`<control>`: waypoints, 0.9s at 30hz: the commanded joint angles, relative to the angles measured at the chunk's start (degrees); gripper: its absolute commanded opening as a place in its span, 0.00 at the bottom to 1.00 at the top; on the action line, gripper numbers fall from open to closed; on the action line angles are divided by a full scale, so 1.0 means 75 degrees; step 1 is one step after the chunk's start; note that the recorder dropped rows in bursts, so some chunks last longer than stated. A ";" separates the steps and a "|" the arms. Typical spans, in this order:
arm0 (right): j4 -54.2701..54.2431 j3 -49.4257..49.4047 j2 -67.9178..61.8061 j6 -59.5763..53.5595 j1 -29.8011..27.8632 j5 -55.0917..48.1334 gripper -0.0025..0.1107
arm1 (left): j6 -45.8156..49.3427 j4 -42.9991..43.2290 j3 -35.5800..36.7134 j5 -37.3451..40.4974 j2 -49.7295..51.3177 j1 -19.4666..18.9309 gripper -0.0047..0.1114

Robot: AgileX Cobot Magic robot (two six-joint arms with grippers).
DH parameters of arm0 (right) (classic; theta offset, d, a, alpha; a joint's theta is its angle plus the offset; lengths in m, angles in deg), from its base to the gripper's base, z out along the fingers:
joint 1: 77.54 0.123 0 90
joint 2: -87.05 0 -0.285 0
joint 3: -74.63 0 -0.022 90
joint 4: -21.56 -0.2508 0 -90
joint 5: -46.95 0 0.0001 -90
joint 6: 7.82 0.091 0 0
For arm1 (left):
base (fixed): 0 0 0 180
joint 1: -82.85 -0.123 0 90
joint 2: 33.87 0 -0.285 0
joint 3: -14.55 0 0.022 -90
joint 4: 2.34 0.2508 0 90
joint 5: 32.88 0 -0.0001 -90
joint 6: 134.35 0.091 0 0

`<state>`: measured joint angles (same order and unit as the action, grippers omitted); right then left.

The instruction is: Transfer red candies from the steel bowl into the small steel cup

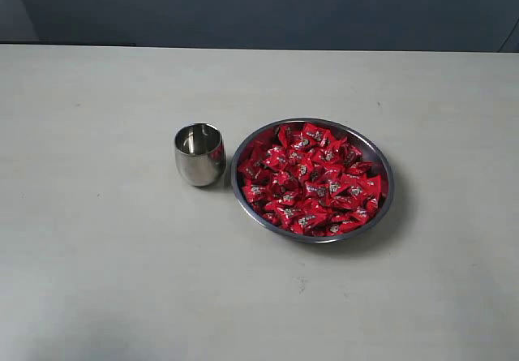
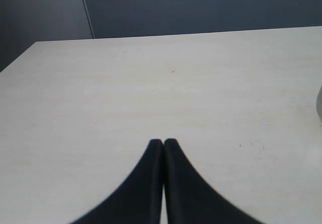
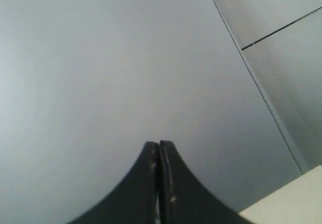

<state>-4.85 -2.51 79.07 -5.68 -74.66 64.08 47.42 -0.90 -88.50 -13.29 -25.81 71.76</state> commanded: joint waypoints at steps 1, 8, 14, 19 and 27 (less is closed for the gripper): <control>-0.0088 -0.0010 0.0025 0.0918 -0.0020 0.0444 0.02 | -0.0011 0.0015 0.0035 -0.0060 -0.0037 0.0050 0.04; 0.1880 0.1237 0.0025 0.1586 -0.0005 -0.0825 0.02 | -0.0011 0.0015 0.0035 -0.0060 -0.0037 0.0050 0.04; 0.2742 0.2967 -0.1168 0.1922 0.0070 -0.1555 0.02 | -0.0011 0.0015 0.0035 -0.0060 -0.0037 0.0050 0.04; 0.3522 0.4859 -0.3010 0.1452 0.0819 -0.3436 0.02 | -0.0011 0.0015 0.0035 -0.0060 -0.0037 0.0050 0.04; 0.2877 0.5854 -0.5433 -0.0638 0.2550 -0.4131 0.02 | -0.0011 0.0015 0.0035 -0.0060 -0.0037 0.0050 0.04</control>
<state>17.48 40.71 42.53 -7.82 -58.30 33.99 47.42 -0.90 -88.50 -13.29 -25.81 71.76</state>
